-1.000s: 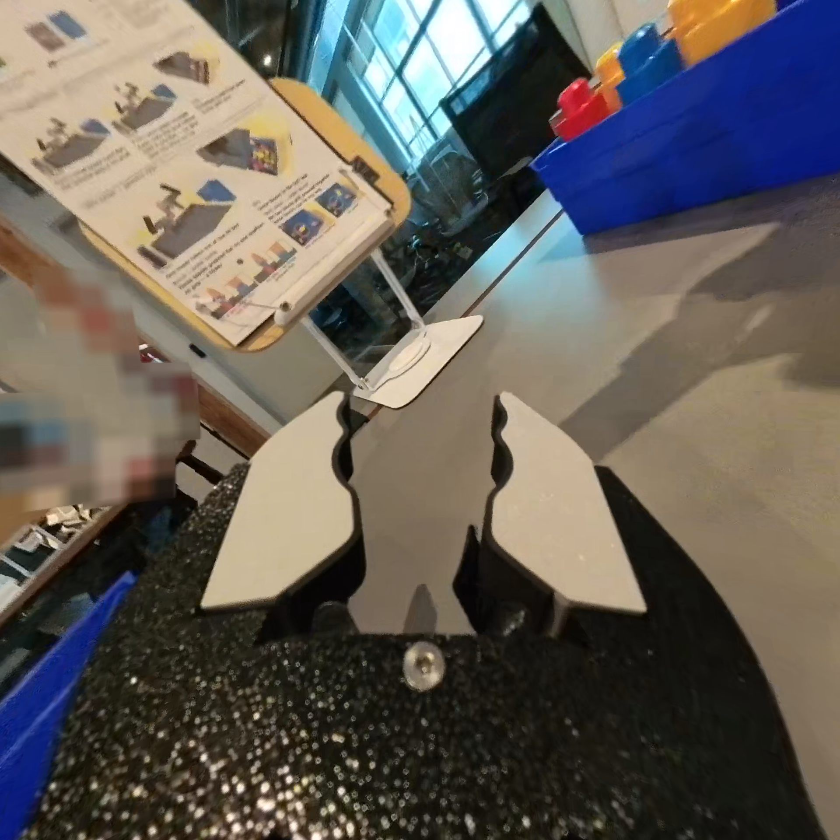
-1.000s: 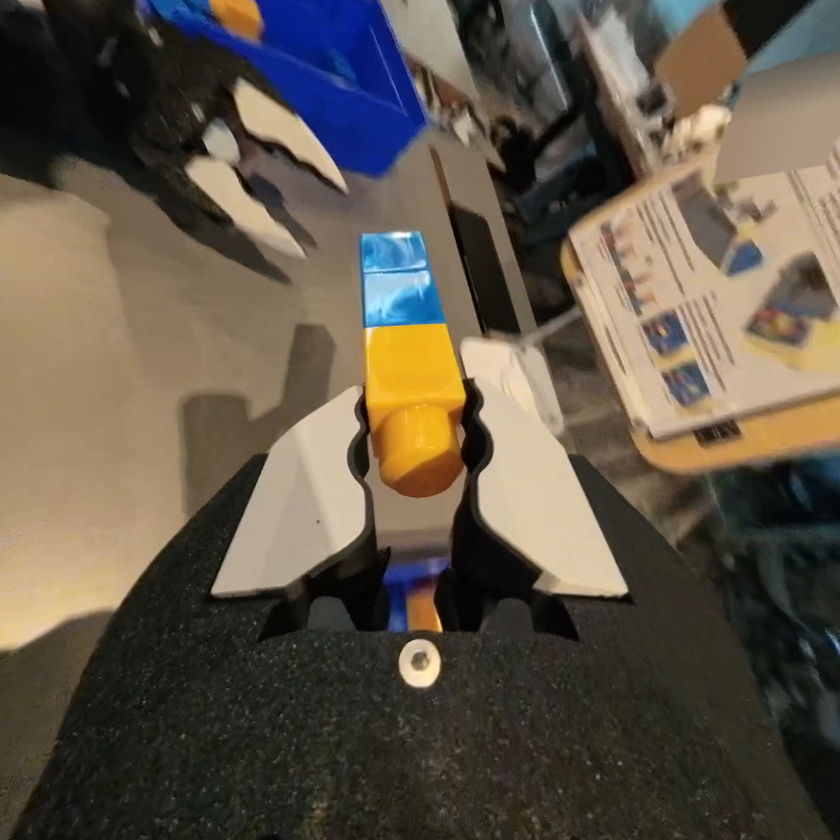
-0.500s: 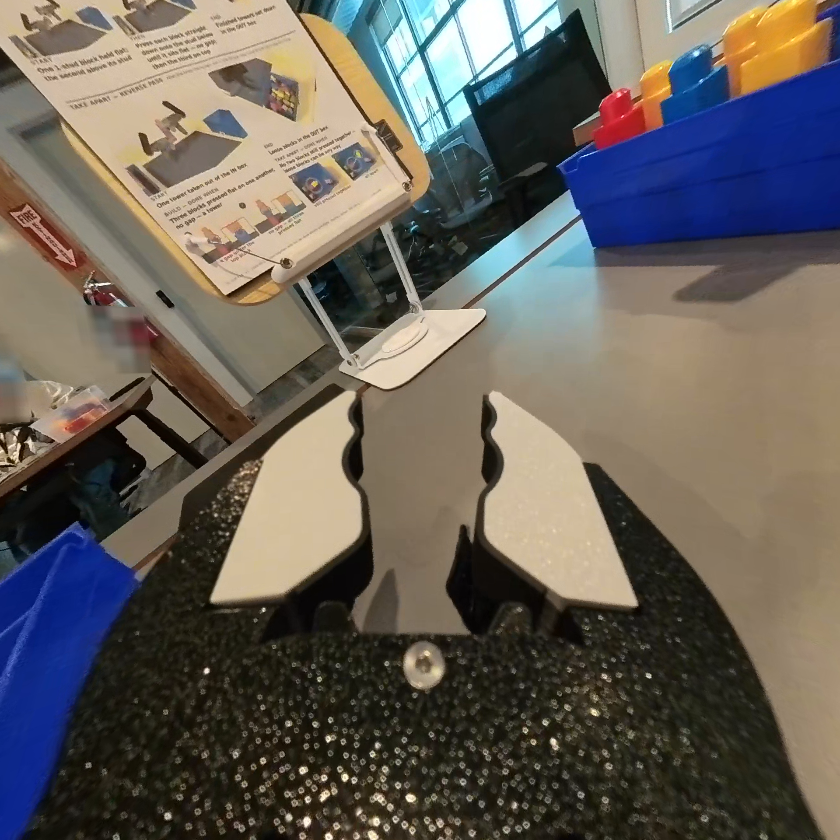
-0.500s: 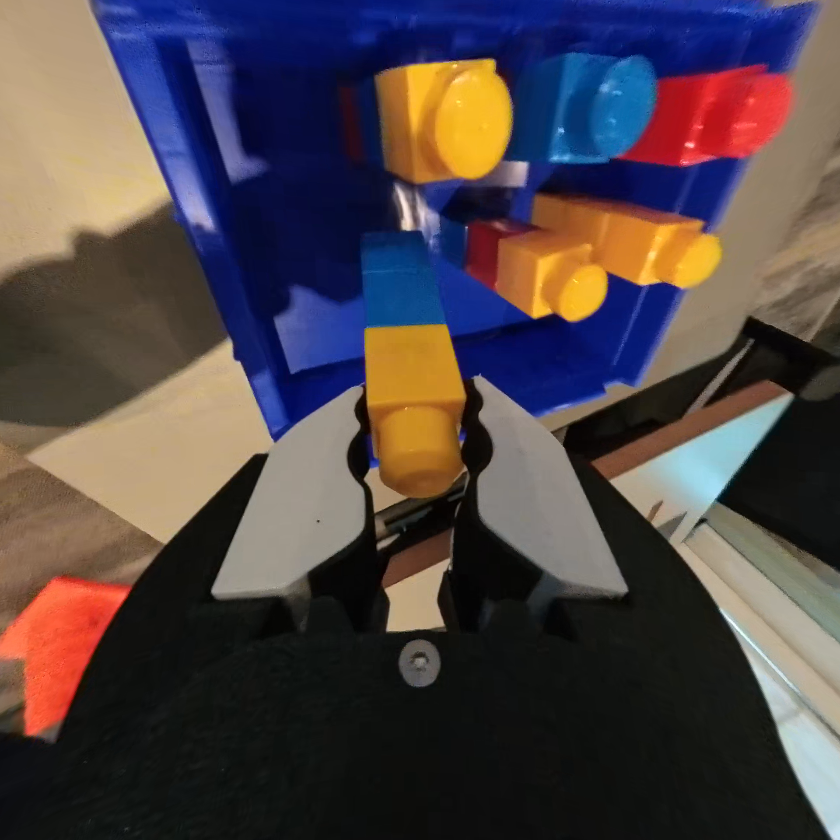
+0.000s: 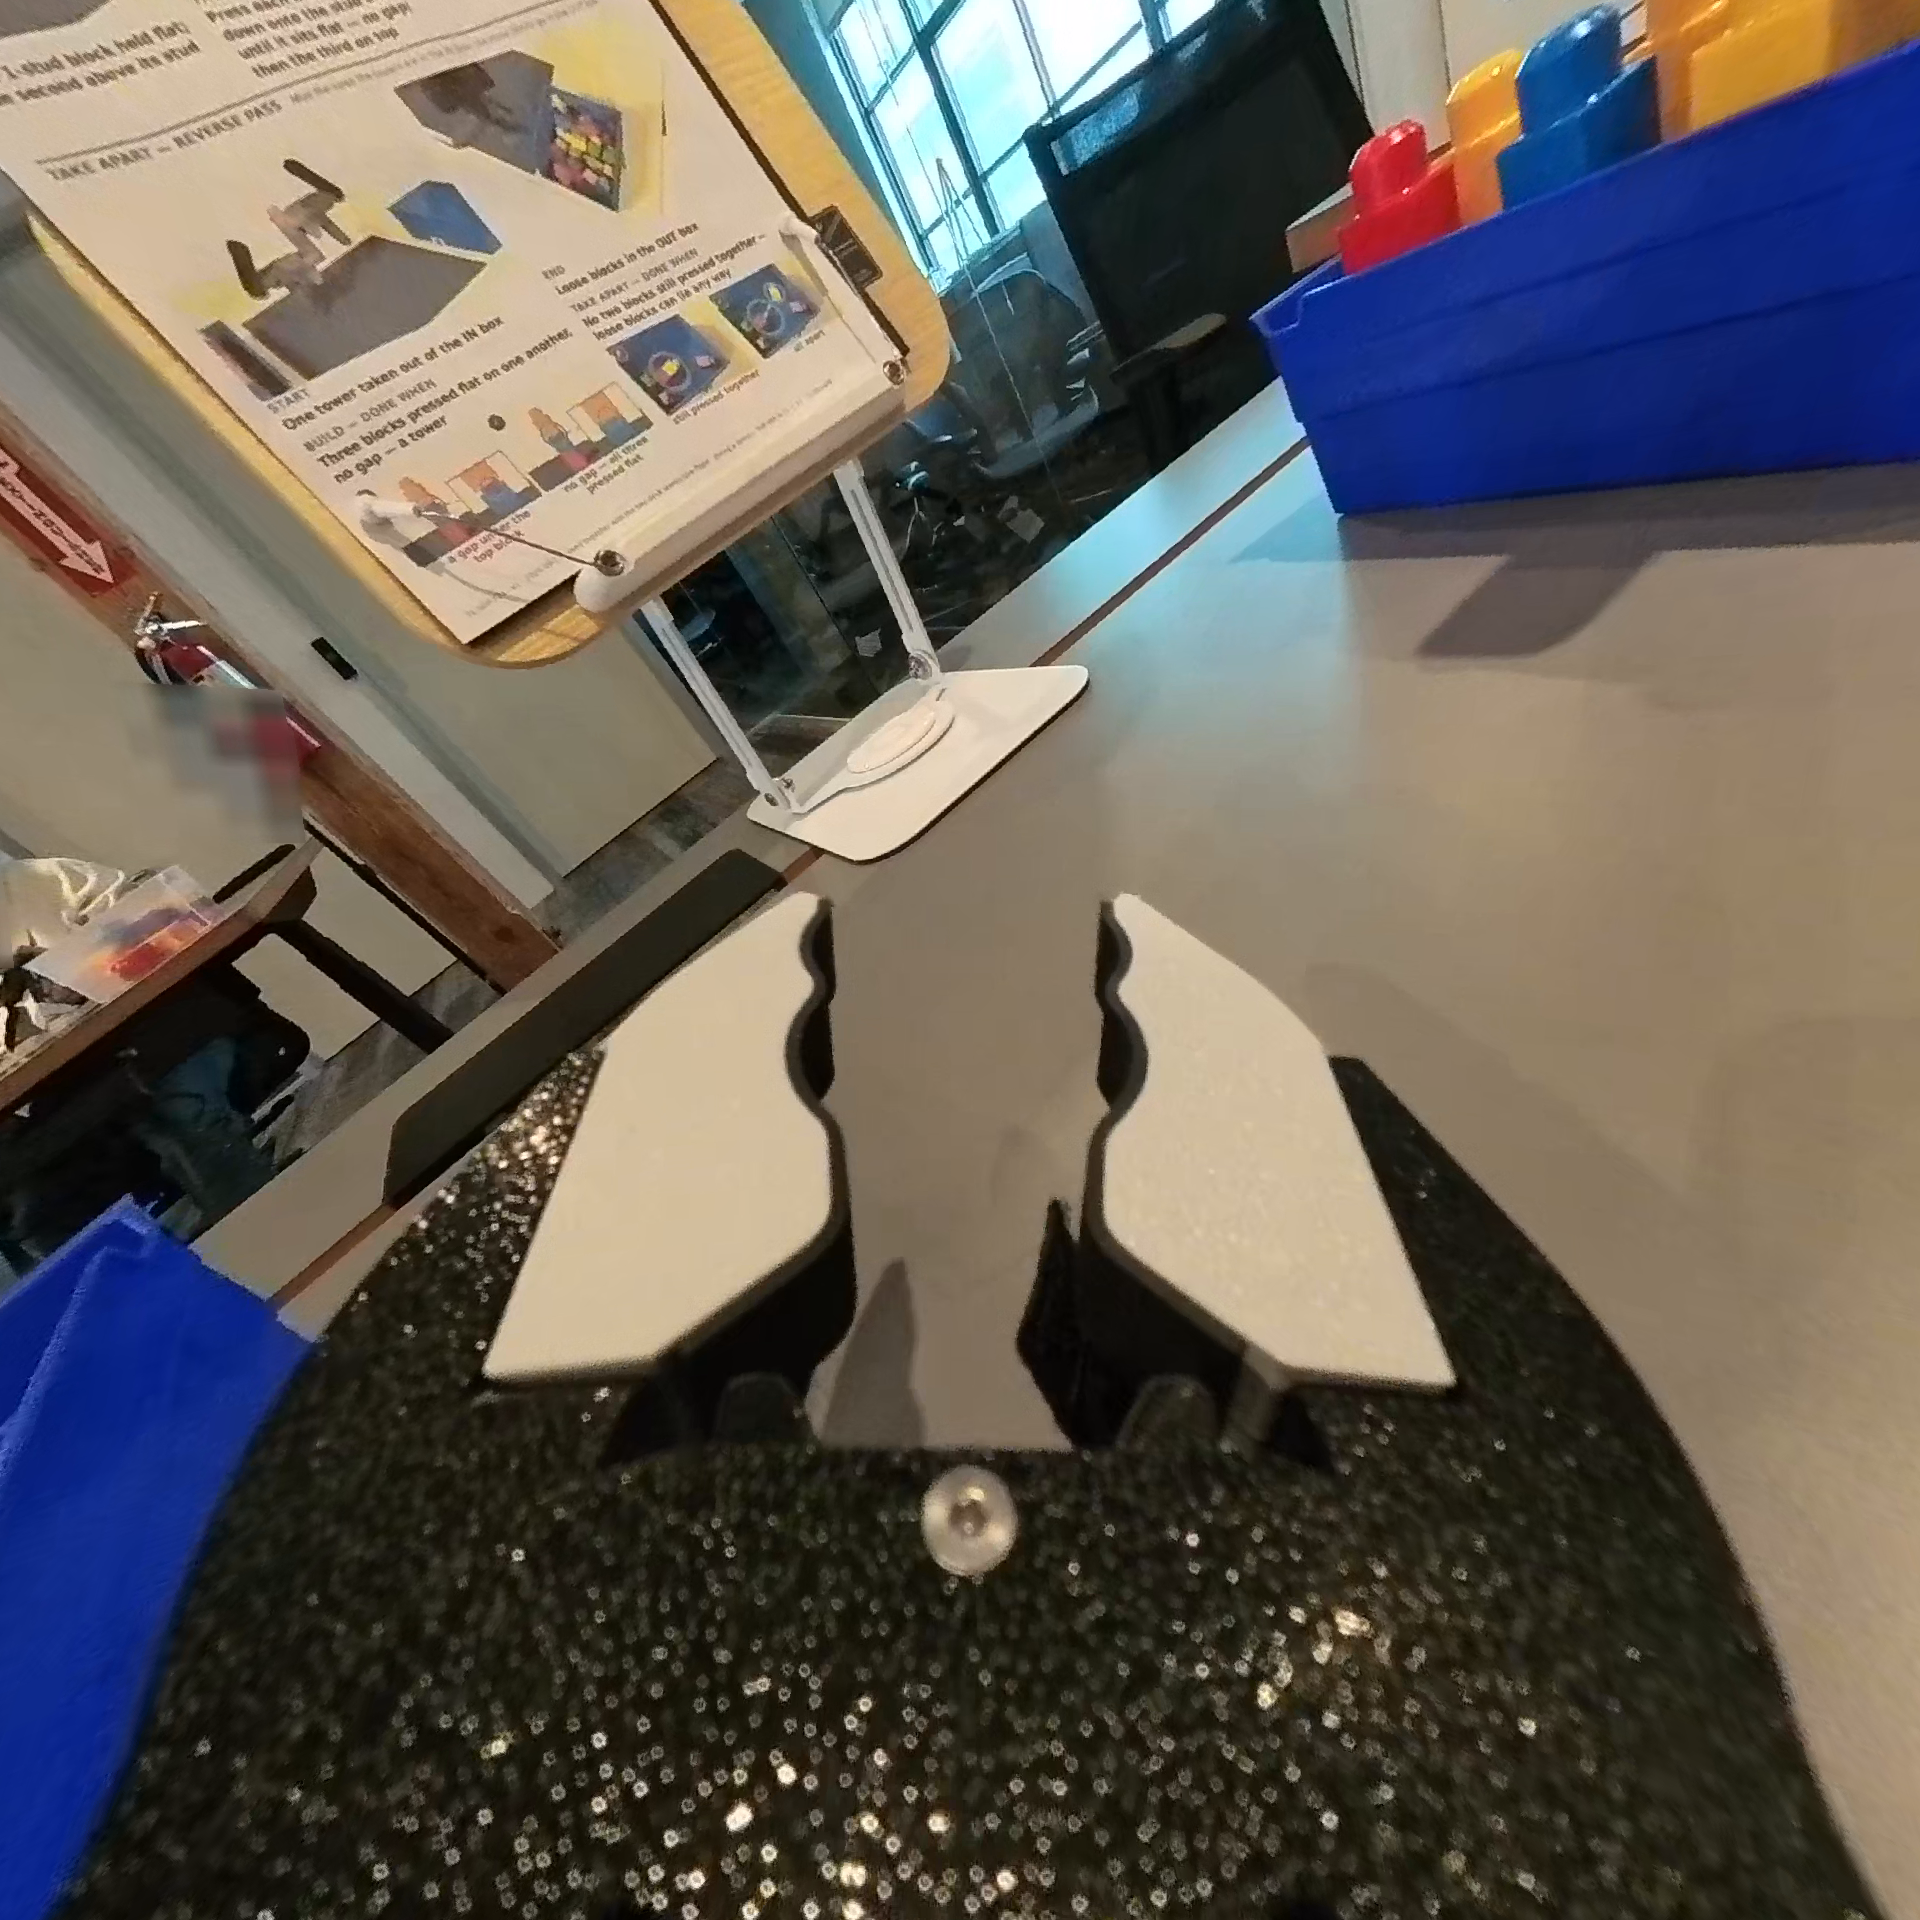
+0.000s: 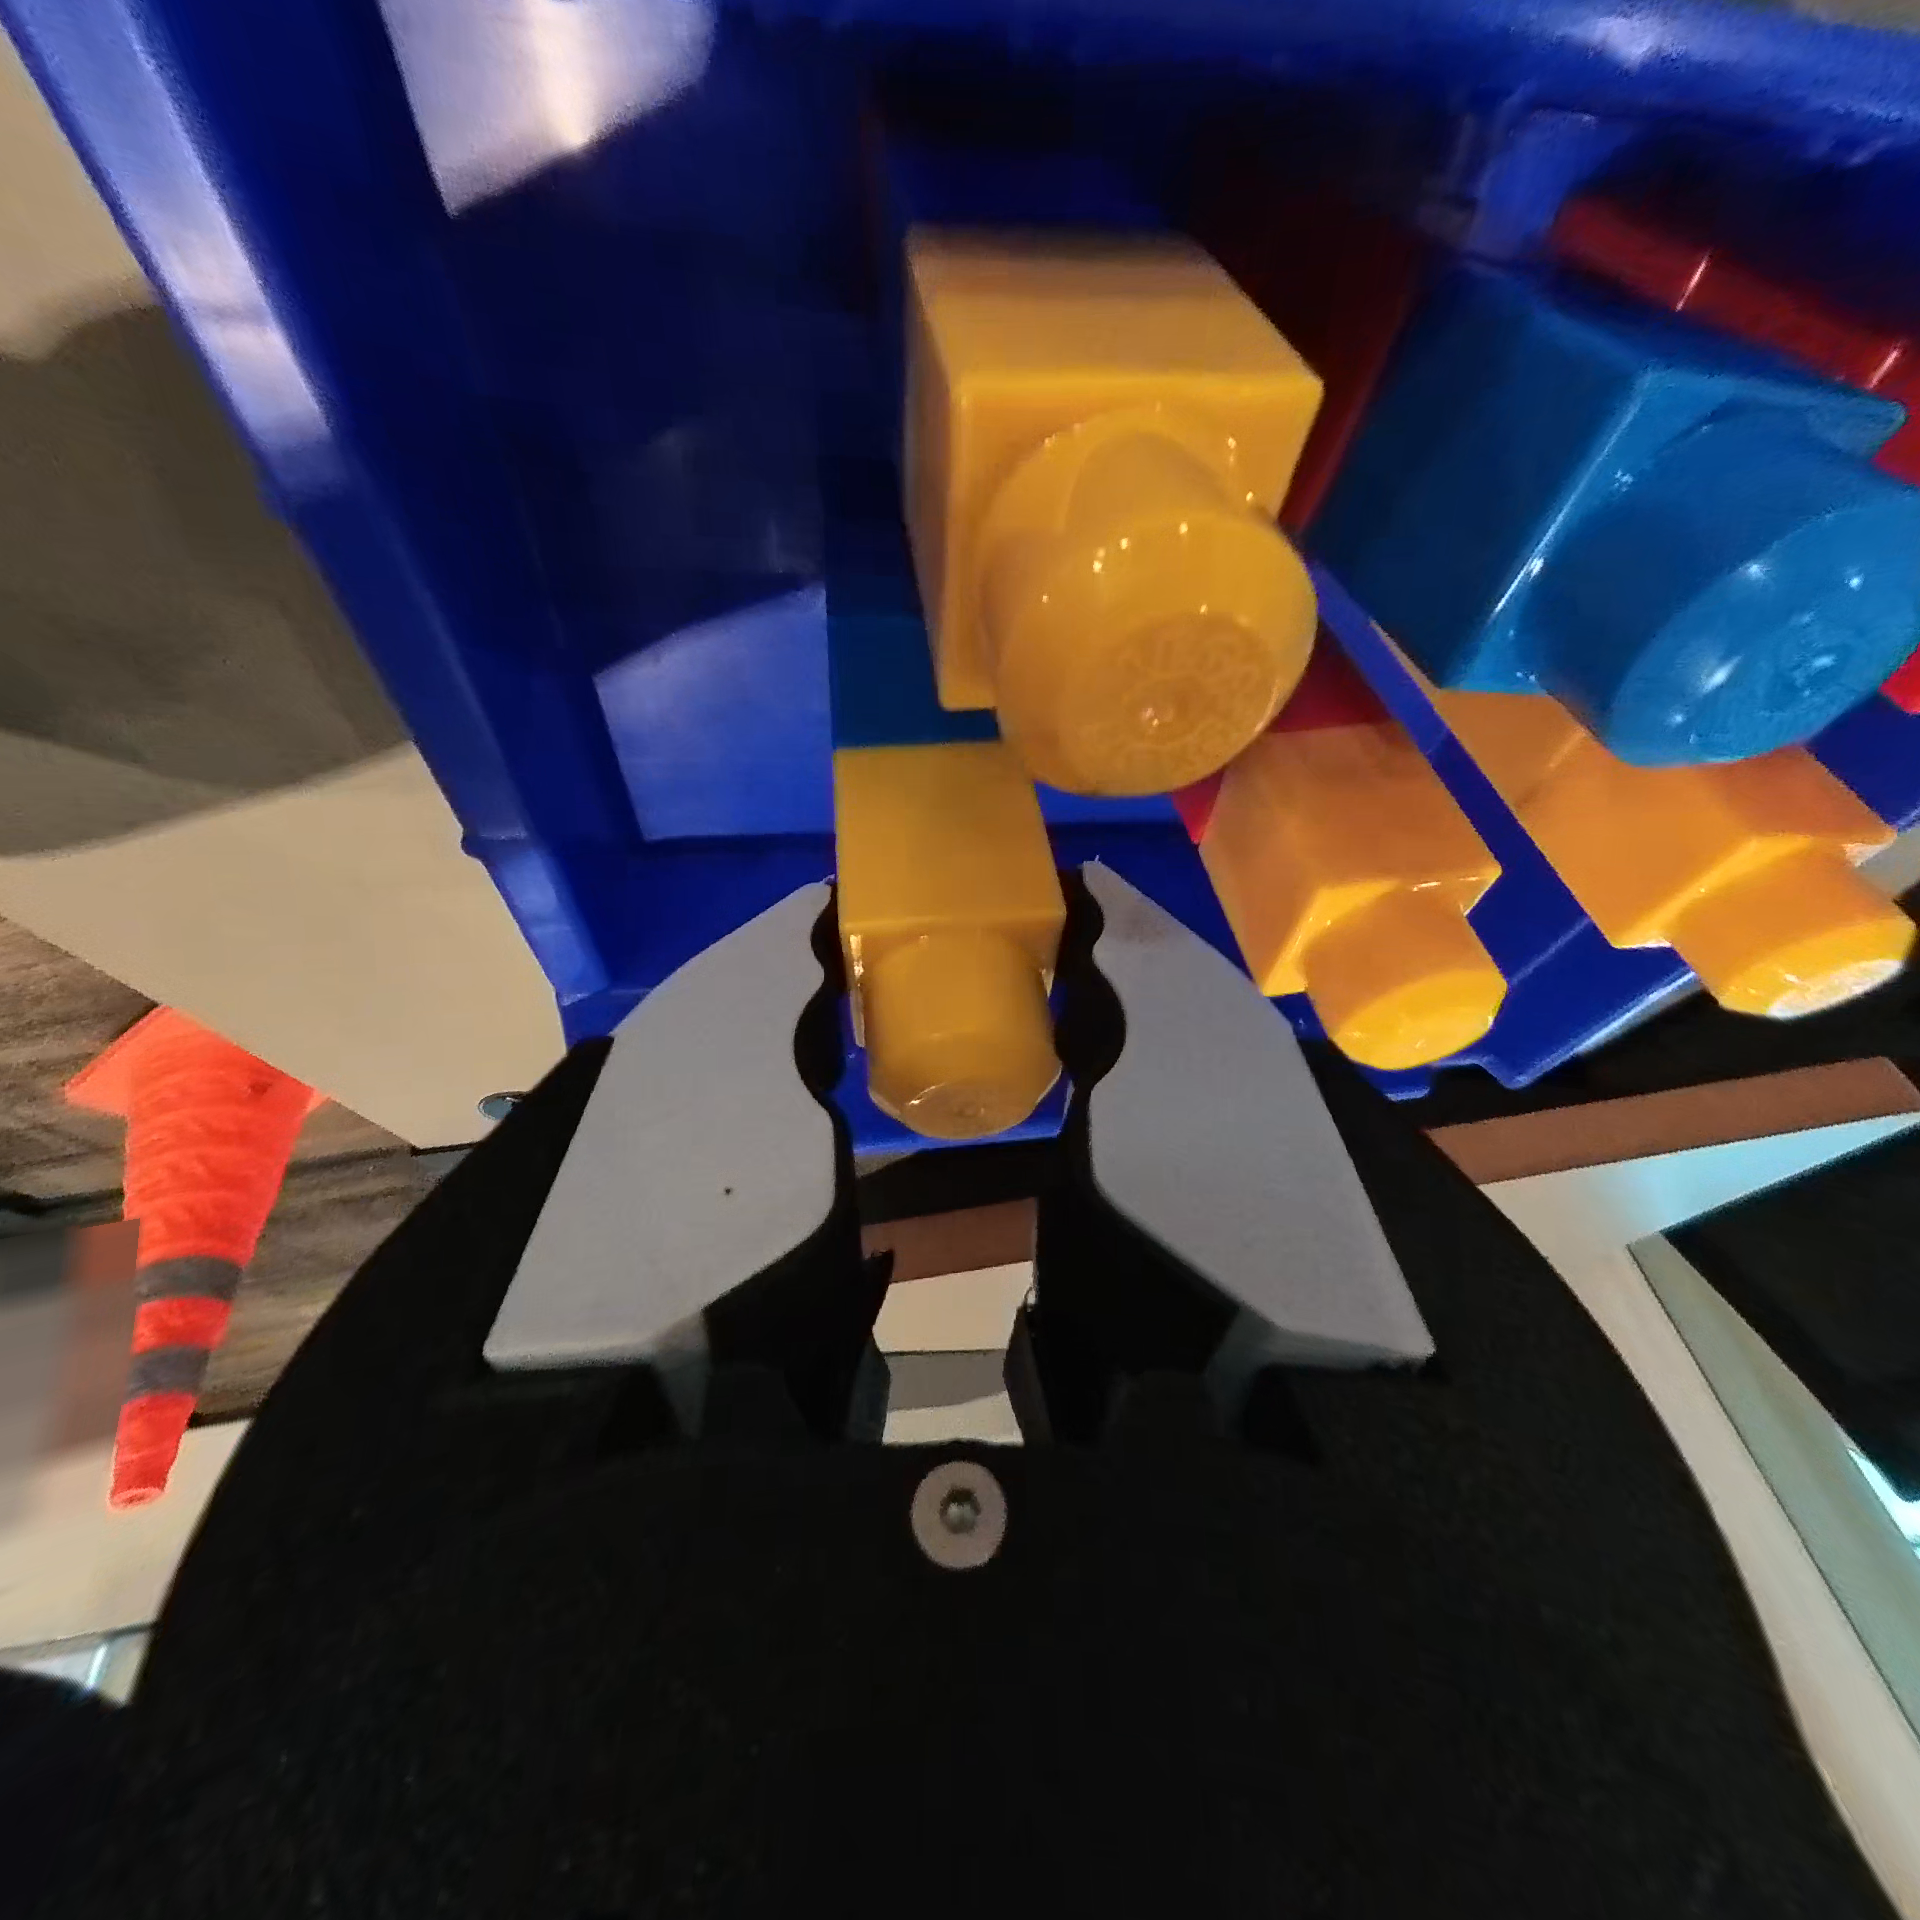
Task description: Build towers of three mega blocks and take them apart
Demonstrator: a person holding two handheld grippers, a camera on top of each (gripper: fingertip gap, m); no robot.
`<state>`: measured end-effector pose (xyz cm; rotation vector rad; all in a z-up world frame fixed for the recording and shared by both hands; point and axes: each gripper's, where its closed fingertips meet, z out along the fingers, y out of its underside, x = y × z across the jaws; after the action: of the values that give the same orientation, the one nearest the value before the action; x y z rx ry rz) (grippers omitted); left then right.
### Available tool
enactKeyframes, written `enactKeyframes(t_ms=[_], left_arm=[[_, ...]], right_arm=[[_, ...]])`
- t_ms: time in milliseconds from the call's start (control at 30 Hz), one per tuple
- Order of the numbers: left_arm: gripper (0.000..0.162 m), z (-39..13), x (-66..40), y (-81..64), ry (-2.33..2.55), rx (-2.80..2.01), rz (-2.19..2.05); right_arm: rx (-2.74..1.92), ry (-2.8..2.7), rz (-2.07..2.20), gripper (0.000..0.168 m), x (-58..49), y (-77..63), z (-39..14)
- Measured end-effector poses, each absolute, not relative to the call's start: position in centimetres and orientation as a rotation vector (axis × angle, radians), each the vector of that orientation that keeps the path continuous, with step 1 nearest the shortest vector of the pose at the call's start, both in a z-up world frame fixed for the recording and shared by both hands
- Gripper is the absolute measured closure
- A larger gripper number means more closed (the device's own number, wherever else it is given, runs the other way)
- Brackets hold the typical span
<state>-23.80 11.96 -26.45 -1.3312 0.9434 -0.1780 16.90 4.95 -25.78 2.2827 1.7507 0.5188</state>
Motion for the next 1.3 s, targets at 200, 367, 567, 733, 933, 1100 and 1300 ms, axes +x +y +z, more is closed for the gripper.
enactKeyframes(t_ms=[200,367,567,733,933,1100,1300], left_arm=[[0.114,-26.5,-23.7,11.7,0.960,-1.331,-0.176],[0.113,-26.6,-23.6,11.5,0.967,-1.331,-0.183],[0.113,-26.7,-23.6,11.6,0.969,-1.339,-0.189],[0.112,-26.8,-23.6,11.6,0.973,-1.341,-0.186],[0.112,-26.5,-23.9,11.8,0.942,-1.346,-0.198],[0.112,-26.3,-23.7,11.6,0.914,-1.367,-0.256],[0.124,-26.3,-24.1,11.8,0.895,-1.383,-0.258]], right_arm=[[2.267,1.743,0.538,0.130,17.2,5.5,-26.3],[2.286,1.740,0.522,0.130,17.2,5.7,-26.3],[2.305,1.743,0.556,0.122,17.4,5.9,-25.8],[2.351,1.729,0.587,0.119,17.5,5.8,-24.3],[2.664,1.795,0.613,0.115,14.9,5.8,-18.7],[3.210,2.118,0.309,0.133,4.3,6.7,-12.3],[3.625,2.205,-0.334,0.163,-8.7,6.5,-14.7]])
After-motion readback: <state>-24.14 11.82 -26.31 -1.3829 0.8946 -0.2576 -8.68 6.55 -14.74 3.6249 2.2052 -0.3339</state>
